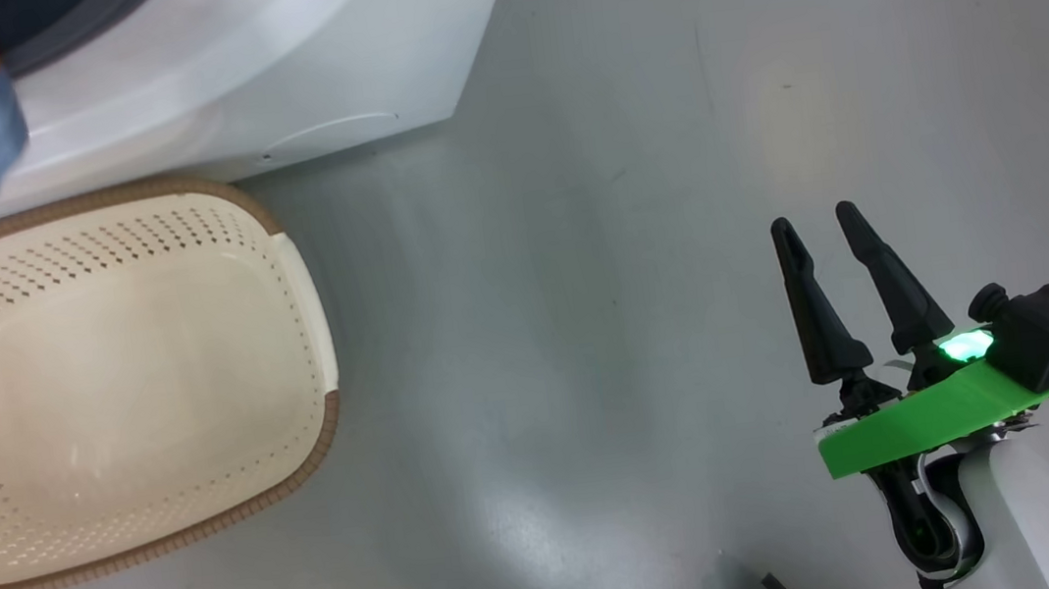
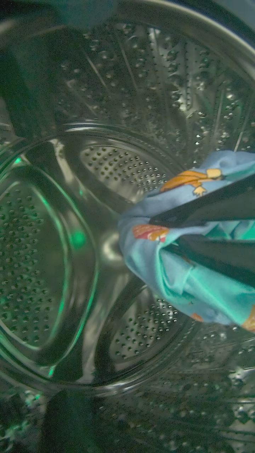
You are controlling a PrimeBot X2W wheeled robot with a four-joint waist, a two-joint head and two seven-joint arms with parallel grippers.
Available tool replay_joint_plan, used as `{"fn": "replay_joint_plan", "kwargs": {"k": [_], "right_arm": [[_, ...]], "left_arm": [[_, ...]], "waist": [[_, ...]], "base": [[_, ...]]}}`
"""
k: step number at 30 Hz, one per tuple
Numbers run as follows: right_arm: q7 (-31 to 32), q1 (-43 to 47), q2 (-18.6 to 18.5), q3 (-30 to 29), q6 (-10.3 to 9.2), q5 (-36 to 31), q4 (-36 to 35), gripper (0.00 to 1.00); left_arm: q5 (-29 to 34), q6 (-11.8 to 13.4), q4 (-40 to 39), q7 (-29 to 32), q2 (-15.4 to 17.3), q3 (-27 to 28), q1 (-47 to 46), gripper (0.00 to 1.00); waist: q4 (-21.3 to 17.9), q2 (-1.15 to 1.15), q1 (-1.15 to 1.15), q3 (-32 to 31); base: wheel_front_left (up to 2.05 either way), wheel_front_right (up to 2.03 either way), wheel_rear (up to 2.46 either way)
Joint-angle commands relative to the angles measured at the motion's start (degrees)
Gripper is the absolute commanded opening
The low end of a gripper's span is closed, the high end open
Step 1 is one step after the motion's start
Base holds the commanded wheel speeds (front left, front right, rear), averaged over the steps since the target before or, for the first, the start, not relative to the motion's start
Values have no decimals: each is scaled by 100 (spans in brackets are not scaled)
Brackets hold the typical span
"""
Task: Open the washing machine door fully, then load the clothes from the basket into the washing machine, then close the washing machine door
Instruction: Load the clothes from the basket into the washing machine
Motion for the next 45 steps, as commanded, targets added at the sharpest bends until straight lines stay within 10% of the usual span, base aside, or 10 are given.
{"fn": "replay_joint_plan", "kwargs": {"k": [1,7,11,45], "right_arm": [[-27,16,10,122,9,93,-127,100],[-27,-52,38,137,9,98,-123,100],[-27,-57,49,151,9,98,-119,100],[-27,-11,-148,40,9,12,-150,100]], "left_arm": [[105,37,-271,-29,270,118,-3,0],[348,-18,-197,-29,168,308,379,0],[425,-40,17,-29,135,403,407,100],[381,-224,-370,-29,-498,805,1780,100]], "waist": [[-22,0,0,55],[-6,0,0,116],[30,0,0,132],[467,0,0,-121]], "base": [[0,0,0],[0,0,0],[0,0,0],[0,0,0]]}}
